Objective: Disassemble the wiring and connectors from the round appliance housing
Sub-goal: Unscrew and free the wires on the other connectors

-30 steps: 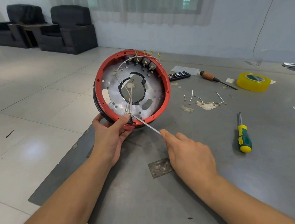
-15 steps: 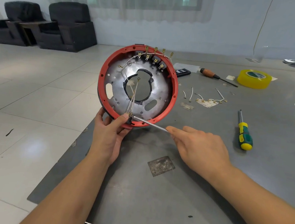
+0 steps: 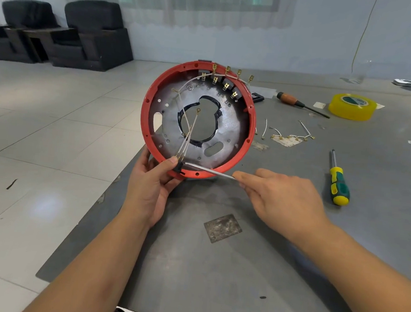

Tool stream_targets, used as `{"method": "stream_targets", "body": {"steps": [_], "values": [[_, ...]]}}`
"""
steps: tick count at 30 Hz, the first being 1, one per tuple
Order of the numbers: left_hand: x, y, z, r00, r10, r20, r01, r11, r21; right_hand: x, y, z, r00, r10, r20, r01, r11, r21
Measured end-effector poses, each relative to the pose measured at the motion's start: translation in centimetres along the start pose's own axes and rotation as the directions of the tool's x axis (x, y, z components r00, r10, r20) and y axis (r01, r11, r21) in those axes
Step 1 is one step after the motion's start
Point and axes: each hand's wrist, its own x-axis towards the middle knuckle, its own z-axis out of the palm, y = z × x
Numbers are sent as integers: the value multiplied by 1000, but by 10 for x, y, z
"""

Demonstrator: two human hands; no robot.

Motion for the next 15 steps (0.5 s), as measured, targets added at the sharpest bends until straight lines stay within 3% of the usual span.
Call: {"method": "stream_targets", "body": {"steps": [15], "values": [[2,-1,-1,999,-11,-39,12,1000,24,-5,-19,-4,998,40,40,-38,998,-52]]}}
